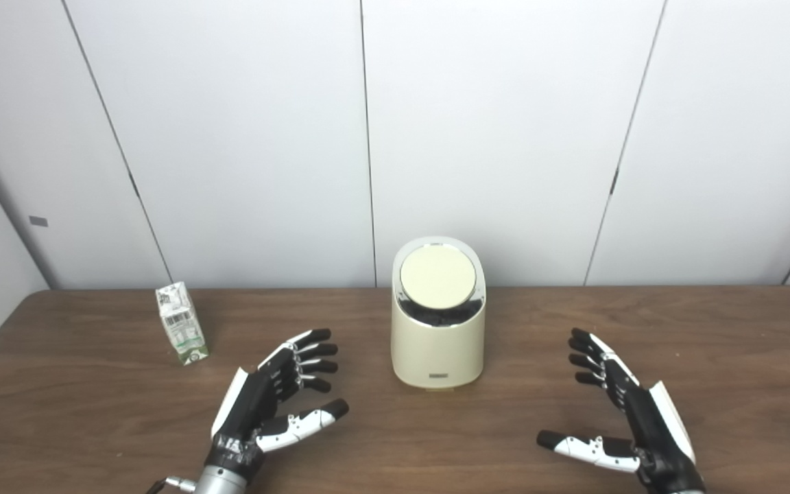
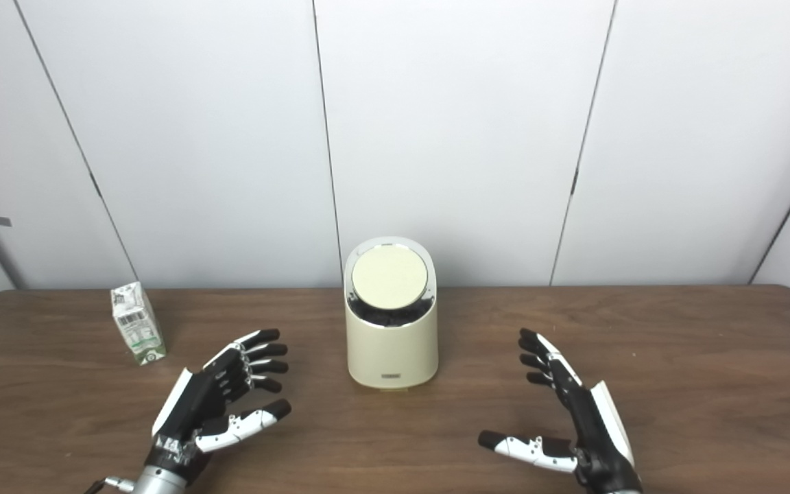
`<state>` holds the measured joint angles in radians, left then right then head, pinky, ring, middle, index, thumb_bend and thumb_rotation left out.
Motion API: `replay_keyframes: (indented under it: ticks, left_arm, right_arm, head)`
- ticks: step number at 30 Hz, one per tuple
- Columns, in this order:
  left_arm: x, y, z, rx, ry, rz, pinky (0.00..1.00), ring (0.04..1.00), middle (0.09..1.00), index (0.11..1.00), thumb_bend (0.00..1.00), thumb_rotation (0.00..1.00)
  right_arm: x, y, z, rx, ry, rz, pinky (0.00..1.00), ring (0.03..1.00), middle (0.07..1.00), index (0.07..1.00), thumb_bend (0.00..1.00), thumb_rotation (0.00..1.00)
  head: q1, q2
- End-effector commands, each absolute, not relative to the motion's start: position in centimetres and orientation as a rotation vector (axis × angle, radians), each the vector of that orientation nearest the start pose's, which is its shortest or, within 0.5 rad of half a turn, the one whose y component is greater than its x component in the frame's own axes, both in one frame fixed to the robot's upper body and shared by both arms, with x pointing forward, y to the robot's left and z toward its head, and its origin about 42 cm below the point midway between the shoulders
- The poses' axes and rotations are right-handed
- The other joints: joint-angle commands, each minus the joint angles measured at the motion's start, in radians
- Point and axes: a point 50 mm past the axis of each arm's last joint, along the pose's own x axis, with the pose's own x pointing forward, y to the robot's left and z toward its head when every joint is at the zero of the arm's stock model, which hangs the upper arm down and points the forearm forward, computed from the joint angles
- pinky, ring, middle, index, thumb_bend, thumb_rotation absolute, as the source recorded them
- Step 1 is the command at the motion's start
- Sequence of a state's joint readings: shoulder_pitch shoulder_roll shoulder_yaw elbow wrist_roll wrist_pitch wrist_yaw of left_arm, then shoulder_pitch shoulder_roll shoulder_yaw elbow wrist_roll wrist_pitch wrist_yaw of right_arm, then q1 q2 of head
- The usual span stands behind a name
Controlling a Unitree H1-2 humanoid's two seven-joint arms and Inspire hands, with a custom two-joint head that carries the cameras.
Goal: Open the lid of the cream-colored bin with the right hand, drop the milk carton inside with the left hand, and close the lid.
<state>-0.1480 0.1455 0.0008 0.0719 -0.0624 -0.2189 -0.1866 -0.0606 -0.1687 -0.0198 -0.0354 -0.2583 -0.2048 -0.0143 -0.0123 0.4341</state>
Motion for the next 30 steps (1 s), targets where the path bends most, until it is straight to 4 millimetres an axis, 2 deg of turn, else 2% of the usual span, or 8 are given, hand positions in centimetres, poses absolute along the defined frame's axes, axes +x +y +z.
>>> replay_keyframes:
  ticks: [1,16,19,24,26,27,30]
  left_arm:
    - [33.3,24.1,15.1,0.117,-0.363,-0.22,0.61,0.717,0.777,0.854,0.72,0.15]
    - [33.5,23.9,15.1,0.111,-0.363,-0.221,0.61,0.711,0.775,0.853,0.72,0.14]
    - [33.5,23.7,15.1,0.102,-0.36,-0.224,0.61,0.714,0.777,0.853,0.72,0.12]
    - [33.7,23.6,15.1,0.102,-0.362,-0.226,0.62,0.721,0.779,0.855,0.72,0.12]
    - [33.7,23.6,15.0,0.103,-0.36,-0.228,0.62,0.722,0.779,0.856,0.73,0.13]
    - [33.8,23.6,15.0,0.106,-0.36,-0.23,0.63,0.722,0.779,0.856,0.73,0.13]
    - [34.0,23.6,14.9,0.103,-0.362,-0.236,0.63,0.73,0.784,0.86,0.72,0.11]
  right_arm:
    - [30.6,-25.8,15.8,-0.423,-0.389,-0.001,0.75,0.829,0.869,0.879,0.83,0.27]
    - [30.9,-25.5,15.9,-0.419,-0.39,0.003,0.76,0.834,0.873,0.883,0.84,0.3]
    - [31.0,-25.1,16.7,-0.425,-0.409,0.014,0.75,0.83,0.874,0.881,0.83,0.3]
    - [31.7,-25.0,18.8,-0.451,-0.451,0.034,0.79,0.853,0.895,0.891,0.8,0.19]
    - [32.2,-24.9,19.8,-0.479,-0.466,0.023,0.8,0.87,0.9,0.894,0.79,0.23]
    - [32.8,-24.8,20.3,-0.485,-0.478,0.006,0.78,0.867,0.902,0.892,0.79,0.25]
    - [35.2,-24.3,21.8,-0.464,-0.507,-0.045,0.77,0.865,0.902,0.898,0.78,0.23]
  head:
    - [-0.001,0.0]
    - [0.004,-0.009]
    - [0.003,-0.01]
    - [-0.004,-0.012]
    - [-0.004,-0.012]
    - [-0.008,-0.017]
    - [-0.007,-0.022]
